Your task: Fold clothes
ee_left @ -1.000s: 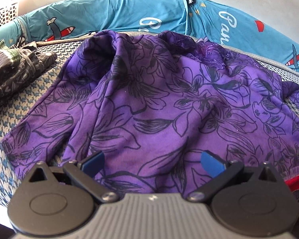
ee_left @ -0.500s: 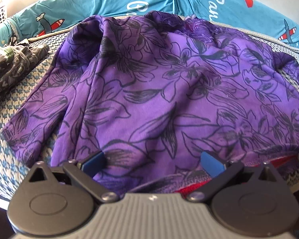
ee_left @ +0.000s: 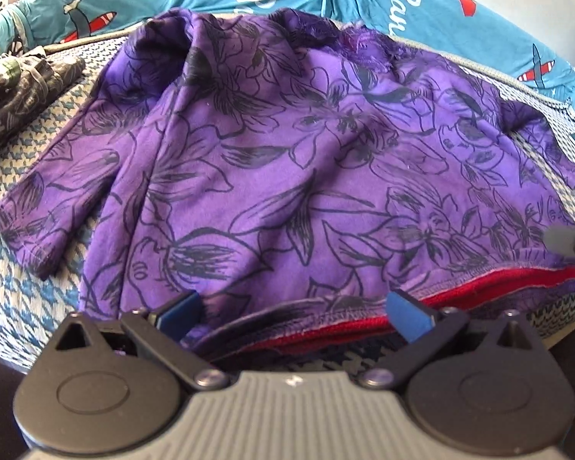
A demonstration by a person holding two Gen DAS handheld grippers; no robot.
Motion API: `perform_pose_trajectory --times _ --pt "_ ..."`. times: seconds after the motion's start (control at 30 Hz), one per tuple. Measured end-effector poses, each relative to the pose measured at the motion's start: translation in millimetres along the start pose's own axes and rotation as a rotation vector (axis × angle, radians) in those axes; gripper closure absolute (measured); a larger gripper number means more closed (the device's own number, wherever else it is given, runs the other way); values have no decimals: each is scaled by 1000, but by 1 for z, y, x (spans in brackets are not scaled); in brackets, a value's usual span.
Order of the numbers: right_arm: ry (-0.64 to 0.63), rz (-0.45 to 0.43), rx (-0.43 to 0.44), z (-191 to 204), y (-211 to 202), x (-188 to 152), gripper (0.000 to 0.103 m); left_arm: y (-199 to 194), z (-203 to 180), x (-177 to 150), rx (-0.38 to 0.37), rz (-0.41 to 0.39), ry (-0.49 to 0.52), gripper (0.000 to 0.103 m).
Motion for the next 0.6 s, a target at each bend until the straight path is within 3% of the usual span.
perform_pose_trajectory --times 0.23,0.37,0.5,0.6 --pt "-96 41 -144 10 43 9 51 2 -3 -5 12 20 42 0" --pt "-168 90 -127 19 38 -4 51 1 -3 -6 -2 19 50 0" --pt "-192 124 -92 23 28 -23 49 -16 13 3 -110 -84 -78 0" --pt "-203 132 -93 26 23 -30 49 -17 20 9 -96 -126 -137 0"
Point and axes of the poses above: each gripper's, at about its wrist camera, not at the fingertips, and y roughly the way its jaws point, z to its left, x to its top, the point moved 1 cm from there along y, roughly the way its jaws point, and after that the axes turned 1 degree about -x, right-handed, at the moved point
